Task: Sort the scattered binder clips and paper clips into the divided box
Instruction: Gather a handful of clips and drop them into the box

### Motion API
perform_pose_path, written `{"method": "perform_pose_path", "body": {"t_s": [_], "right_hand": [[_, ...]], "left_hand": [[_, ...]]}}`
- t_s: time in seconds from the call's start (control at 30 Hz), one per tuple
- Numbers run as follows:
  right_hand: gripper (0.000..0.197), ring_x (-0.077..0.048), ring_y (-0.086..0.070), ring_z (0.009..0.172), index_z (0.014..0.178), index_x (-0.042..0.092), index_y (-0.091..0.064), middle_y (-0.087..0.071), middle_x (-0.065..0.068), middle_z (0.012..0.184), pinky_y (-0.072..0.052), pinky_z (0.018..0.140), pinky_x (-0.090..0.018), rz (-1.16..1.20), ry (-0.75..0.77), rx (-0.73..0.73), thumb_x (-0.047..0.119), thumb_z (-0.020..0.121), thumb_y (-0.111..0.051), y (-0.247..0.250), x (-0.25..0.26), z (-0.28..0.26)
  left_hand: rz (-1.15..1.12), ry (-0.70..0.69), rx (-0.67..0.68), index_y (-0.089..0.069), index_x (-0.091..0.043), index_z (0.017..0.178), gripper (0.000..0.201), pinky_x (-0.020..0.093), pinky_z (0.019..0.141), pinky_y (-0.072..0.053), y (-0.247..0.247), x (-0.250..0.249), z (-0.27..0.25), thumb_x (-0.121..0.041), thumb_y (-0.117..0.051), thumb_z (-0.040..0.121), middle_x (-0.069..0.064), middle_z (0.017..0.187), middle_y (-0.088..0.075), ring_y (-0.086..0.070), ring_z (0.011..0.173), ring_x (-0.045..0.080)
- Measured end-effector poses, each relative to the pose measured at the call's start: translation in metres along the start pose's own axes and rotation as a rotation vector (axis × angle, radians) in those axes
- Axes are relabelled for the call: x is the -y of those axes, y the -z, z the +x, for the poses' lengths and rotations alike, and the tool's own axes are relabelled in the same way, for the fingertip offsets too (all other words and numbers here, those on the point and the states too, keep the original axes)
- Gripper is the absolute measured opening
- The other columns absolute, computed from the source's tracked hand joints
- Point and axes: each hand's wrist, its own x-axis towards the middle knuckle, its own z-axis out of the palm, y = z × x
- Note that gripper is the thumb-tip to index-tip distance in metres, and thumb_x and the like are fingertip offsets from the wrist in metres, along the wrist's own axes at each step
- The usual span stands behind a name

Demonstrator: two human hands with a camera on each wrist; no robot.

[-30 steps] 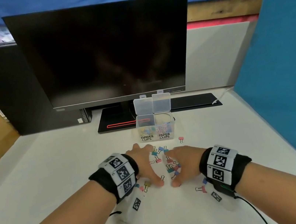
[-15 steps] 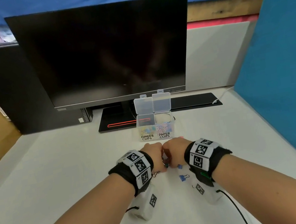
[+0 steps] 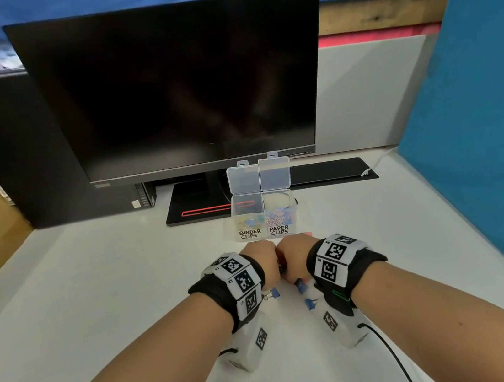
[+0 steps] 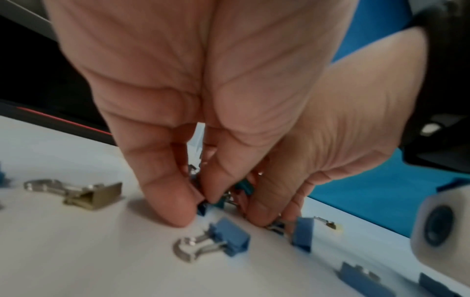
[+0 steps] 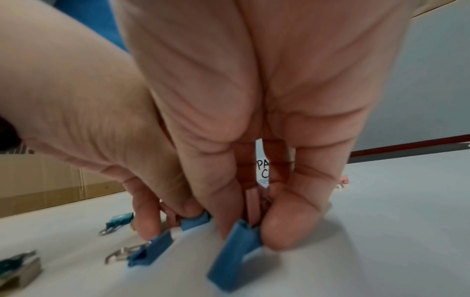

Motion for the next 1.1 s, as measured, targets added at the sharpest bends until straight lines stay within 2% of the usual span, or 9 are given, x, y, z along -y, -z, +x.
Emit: {"method": "perform_pose_path", "body": {"t_s": [0.17, 0.23, 0.3, 0.37, 0.47, 0.63, 0.8, 0.97, 1.1], "right_hand": [[0.031, -0.019, -0.051, 0.081, 0.11, 0.002, -0.066, -0.054, -0.007, 0.089, -0.037, 0.05, -0.02, 0.058, 0.015, -0.039, 0.017, 0.083, -0.064, 0.001, -0.004, -0.004], [0.025, -0.019, -0.052, 0.082, 0.104, 0.003, -0.067, -0.055, -0.006, 0.09, -0.045, 0.061, -0.023, 0.084, 0.03, -0.03, 0.015, 0.082, -0.065, 0.002, -0.007, -0.006], [0.006, -0.018, -0.057, 0.078, 0.087, 0.009, -0.066, -0.058, -0.004, 0.086, -0.054, 0.074, -0.027, 0.209, 0.021, -0.039, 0.01, 0.081, -0.065, 0.0, -0.014, -0.005], [0.017, -0.017, -0.06, 0.073, 0.07, 0.017, -0.058, -0.061, -0.004, 0.08, -0.057, 0.079, -0.029, 0.455, 0.003, -0.038, 0.006, 0.079, -0.066, -0.001, -0.025, -0.005], [0.019, -0.023, -0.066, 0.079, 0.07, 0.012, -0.058, -0.067, -0.011, 0.08, -0.056, 0.089, -0.038, 0.925, -0.049, -0.016, -0.001, 0.082, -0.066, -0.001, -0.04, -0.008], [0.016, -0.023, -0.062, 0.072, 0.08, 0.0, -0.054, -0.059, -0.019, 0.082, -0.058, 0.052, -0.024, 1.751, -0.117, 0.05, -0.008, 0.092, -0.05, -0.003, -0.055, -0.013], [0.012, -0.022, -0.059, 0.075, 0.098, -0.009, -0.06, -0.056, -0.016, 0.085, -0.059, 0.054, -0.025, 1.988, -0.034, 0.112, -0.004, 0.092, -0.051, 0.012, -0.056, -0.008], [0.029, -0.032, -0.064, 0.088, 0.114, -0.011, -0.053, -0.056, -0.024, 0.095, -0.061, 0.069, -0.033, 2.023, 0.124, 0.041, -0.016, 0.091, -0.036, 0.058, -0.043, 0.007], [0.038, -0.037, -0.056, 0.114, 0.117, -0.012, -0.049, -0.052, -0.027, 0.108, -0.057, 0.07, -0.033, 2.007, 0.084, 0.011, -0.018, 0.09, -0.023, 0.08, -0.031, 0.024]], "left_hand": [[-0.089, -0.038, 0.038, -0.064, -0.004, 0.112, 0.027, 0.02, 0.06, -0.044, 0.007, 0.011, -0.005, -0.009, -0.062, 0.085, 0.002, 0.086, -0.054, -0.056, 0.082, 0.017], [-0.253, -0.016, 0.054, -0.065, -0.006, 0.111, 0.026, 0.022, 0.059, -0.049, 0.01, 0.017, -0.006, -0.006, -0.063, 0.085, -0.001, 0.079, -0.054, -0.055, 0.072, 0.015], [-0.577, 0.036, 0.097, -0.065, -0.008, 0.103, 0.02, 0.029, 0.066, -0.055, 0.012, 0.026, -0.007, -0.002, -0.062, 0.085, 0.004, 0.082, -0.059, -0.059, 0.071, 0.016], [-1.018, 0.103, 0.2, -0.062, -0.008, 0.089, 0.013, 0.024, 0.058, -0.056, 0.014, 0.035, -0.011, 0.004, -0.059, 0.085, 0.007, 0.076, -0.059, -0.06, 0.065, 0.015], [-1.421, 0.154, 0.257, -0.057, -0.003, 0.08, 0.02, 0.023, 0.051, -0.055, 0.015, 0.05, -0.011, 0.012, -0.047, 0.087, 0.012, 0.074, -0.054, -0.056, 0.062, 0.017], [-1.62, 0.217, 0.361, -0.052, -0.005, 0.077, 0.011, 0.027, 0.053, -0.054, 0.014, 0.069, -0.005, 0.002, -0.048, 0.084, 0.01, 0.072, -0.05, -0.05, 0.06, 0.019], [-1.669, 0.148, 0.353, -0.05, -0.011, 0.079, 0.015, 0.017, 0.045, -0.044, 0.028, 0.076, -0.004, -0.011, -0.051, 0.094, 0.002, 0.061, -0.051, -0.047, 0.05, 0.01], [-1.817, 0.08, 0.039, -0.058, -0.001, 0.088, 0.01, 0.023, 0.052, -0.058, 0.069, 0.078, 0.006, -0.002, -0.05, 0.095, 0.011, 0.074, -0.054, -0.055, 0.062, 0.016], [-1.959, 0.185, 0.02, -0.049, 0.01, 0.117, 0.041, 0.032, 0.074, -0.055, 0.088, 0.082, 0.026, -0.028, -0.042, 0.1, 0.022, 0.1, -0.056, -0.053, 0.092, 0.027]]}}
